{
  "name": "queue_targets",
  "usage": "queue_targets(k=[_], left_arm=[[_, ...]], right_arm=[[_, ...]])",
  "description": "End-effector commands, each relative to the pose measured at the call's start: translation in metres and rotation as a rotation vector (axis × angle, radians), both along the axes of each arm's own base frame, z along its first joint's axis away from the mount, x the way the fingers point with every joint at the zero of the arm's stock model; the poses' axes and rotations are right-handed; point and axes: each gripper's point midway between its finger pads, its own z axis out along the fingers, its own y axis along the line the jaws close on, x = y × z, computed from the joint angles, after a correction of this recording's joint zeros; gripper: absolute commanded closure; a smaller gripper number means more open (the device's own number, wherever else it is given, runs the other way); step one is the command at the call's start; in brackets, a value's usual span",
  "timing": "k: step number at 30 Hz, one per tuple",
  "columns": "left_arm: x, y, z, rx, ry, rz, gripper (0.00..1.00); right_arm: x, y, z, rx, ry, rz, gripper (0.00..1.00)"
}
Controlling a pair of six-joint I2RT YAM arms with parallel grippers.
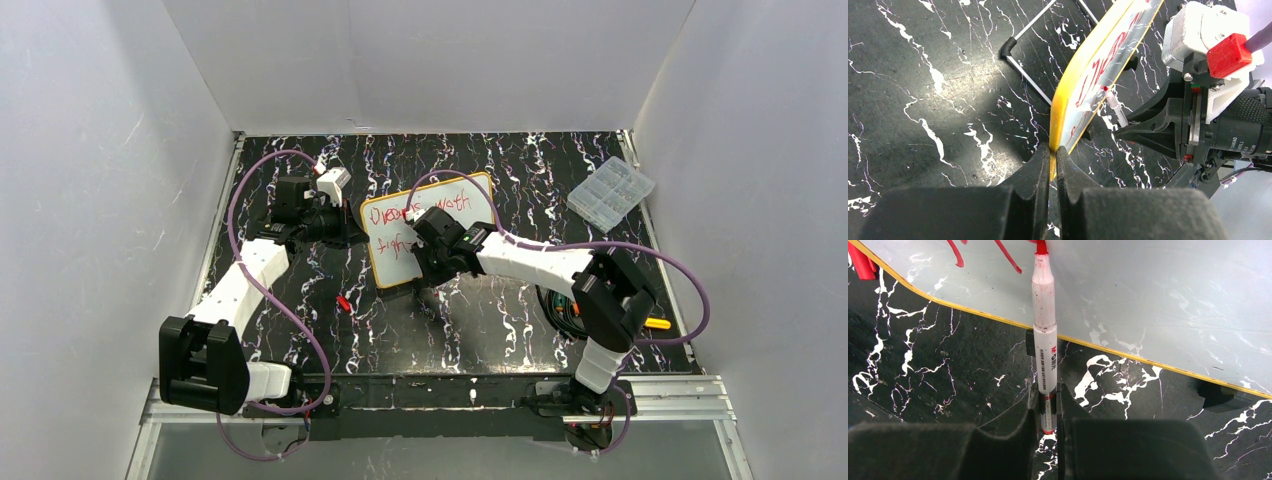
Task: Write a sentence on the whiteboard
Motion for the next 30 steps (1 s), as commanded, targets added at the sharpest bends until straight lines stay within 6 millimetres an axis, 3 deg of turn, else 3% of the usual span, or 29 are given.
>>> queue_targets(k=[1, 6, 12, 22, 30], left_arm=[[-0.007, -0.002, 0.014, -0.015, -0.044, -0.022, 1.00], [-0.006, -0.002, 0.013, -0.016, -0.043, -0.022, 1.00], [-0.006, -0.002, 0.014, -0.016, -0.043, -0.021, 1.00], [-0.006, -0.003, 0.013, -0.017, -0.042, -0.022, 1.00], [-0.006, -0.003, 0.014, -0.019, -0.044, -0.022, 1.00]], right_arm=[[0.011, 0.002, 0.017, 0.028, -0.045, -0.027, 0.99], [0.012, 0.007, 0.034, 0.068, -0.084, -0.008, 0.99], [0.019, 0.012, 0.039, 0.070, -0.105, -0.009, 0.99], [0.025, 0.018, 0.033, 0.054, -0.110, 0.005, 0.99], [0.010, 0.012, 0.014, 0.035, -0.041, 0.009, 0.99]])
